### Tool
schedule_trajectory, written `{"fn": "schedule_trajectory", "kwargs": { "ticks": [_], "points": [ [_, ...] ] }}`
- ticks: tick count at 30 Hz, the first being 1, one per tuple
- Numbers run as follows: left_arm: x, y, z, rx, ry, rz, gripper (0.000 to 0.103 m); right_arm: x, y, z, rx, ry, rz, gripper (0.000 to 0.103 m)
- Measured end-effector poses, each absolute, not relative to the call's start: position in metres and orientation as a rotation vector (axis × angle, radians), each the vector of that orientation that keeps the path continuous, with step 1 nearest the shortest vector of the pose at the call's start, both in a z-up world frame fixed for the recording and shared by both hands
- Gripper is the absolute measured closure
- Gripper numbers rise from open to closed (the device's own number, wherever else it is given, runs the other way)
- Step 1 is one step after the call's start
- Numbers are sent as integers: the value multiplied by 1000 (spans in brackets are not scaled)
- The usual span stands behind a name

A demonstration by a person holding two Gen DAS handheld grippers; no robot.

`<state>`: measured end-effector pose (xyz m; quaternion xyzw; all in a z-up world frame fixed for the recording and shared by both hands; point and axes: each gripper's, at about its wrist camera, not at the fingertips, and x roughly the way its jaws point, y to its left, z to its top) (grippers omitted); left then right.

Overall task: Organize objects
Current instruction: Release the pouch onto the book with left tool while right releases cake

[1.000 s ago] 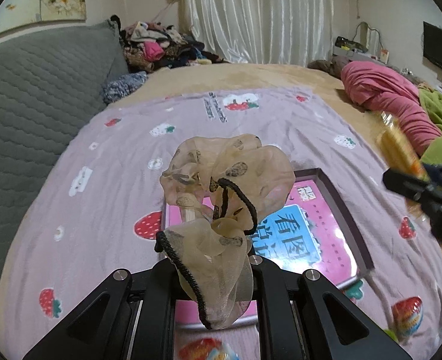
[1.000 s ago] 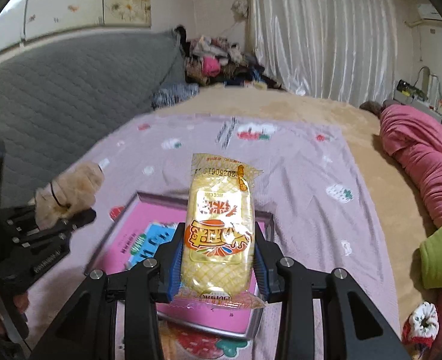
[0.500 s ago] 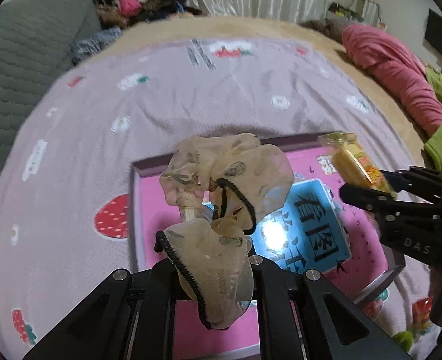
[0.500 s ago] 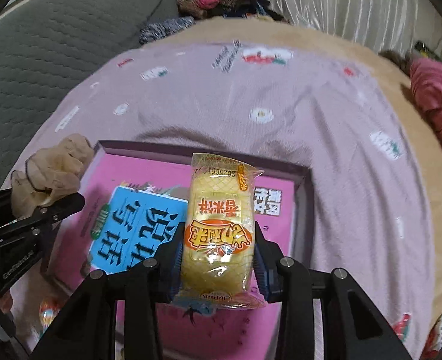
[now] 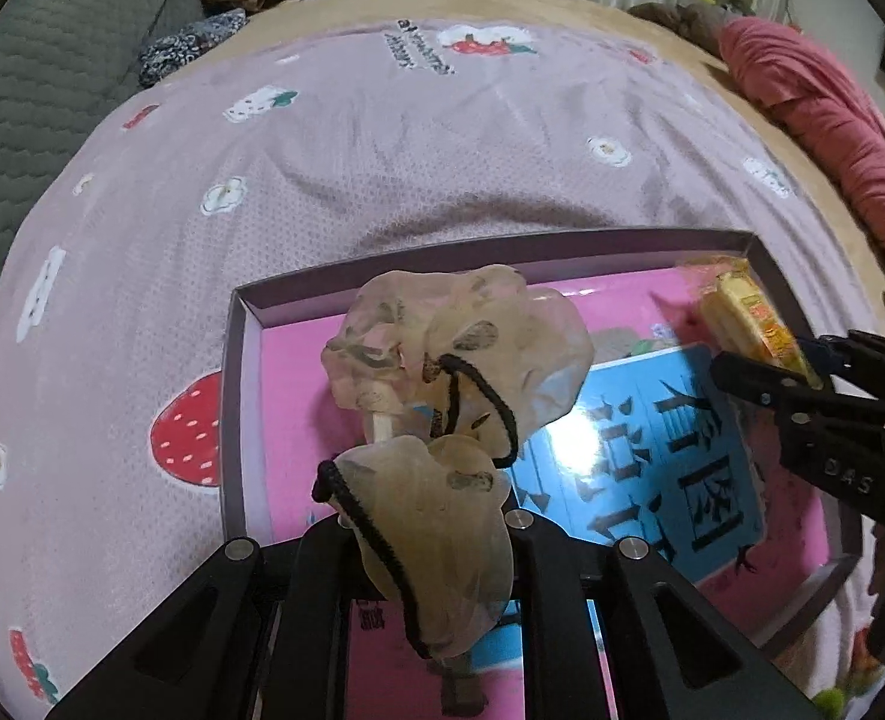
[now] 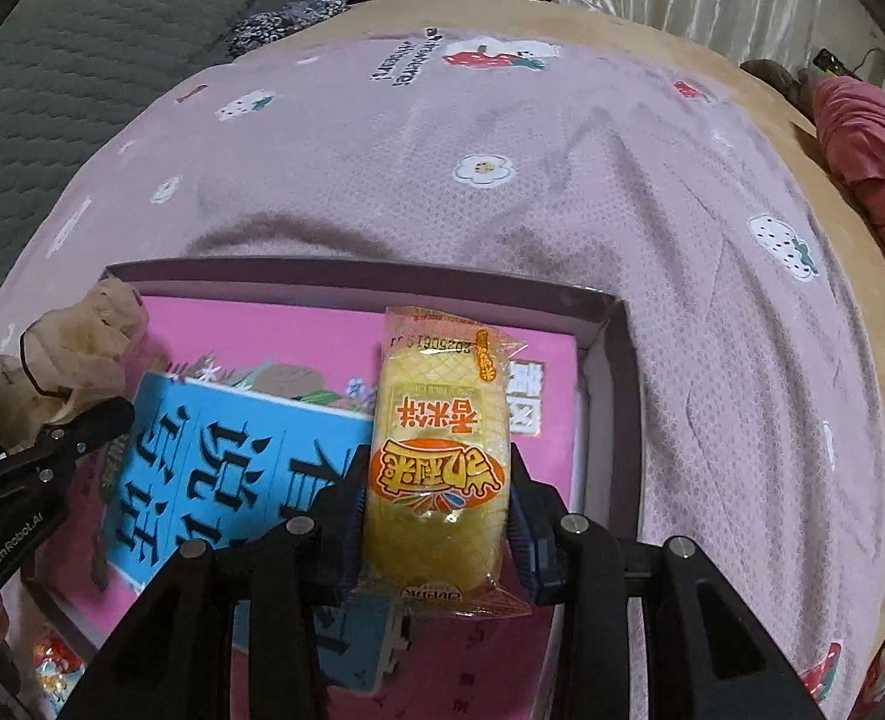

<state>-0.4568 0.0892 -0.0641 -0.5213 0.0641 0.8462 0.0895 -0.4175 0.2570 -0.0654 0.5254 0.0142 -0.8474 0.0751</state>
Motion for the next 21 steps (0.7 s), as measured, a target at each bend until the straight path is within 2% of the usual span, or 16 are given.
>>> {"fn": "schedule_trajectory", "kwargs": {
  "ticks": [2,5,7,9,17,21],
  "points": [
    [-460,92,-68,-1550,210,2515,86,-420,259,-67,1577,34,-2543,63],
    [-466,93,-74,-1566,228,2517,82,-423,256,-71,1587,118,-2558,63],
    [-466,89,-73,-1562,203,2529,74,-423,254,-71,1572,133,-2565,62],
    [-468,87,-74,-1577,198,2539,62,-422,253,-71,1574,142,-2568,62],
    [-461,81,-71,-1568,209,2561,46,-416,252,-69,1560,162,-2544,62],
    [-456,77,-64,-1552,187,2564,33,-406,257,-57,1524,124,-2550,48]
  ]
}}
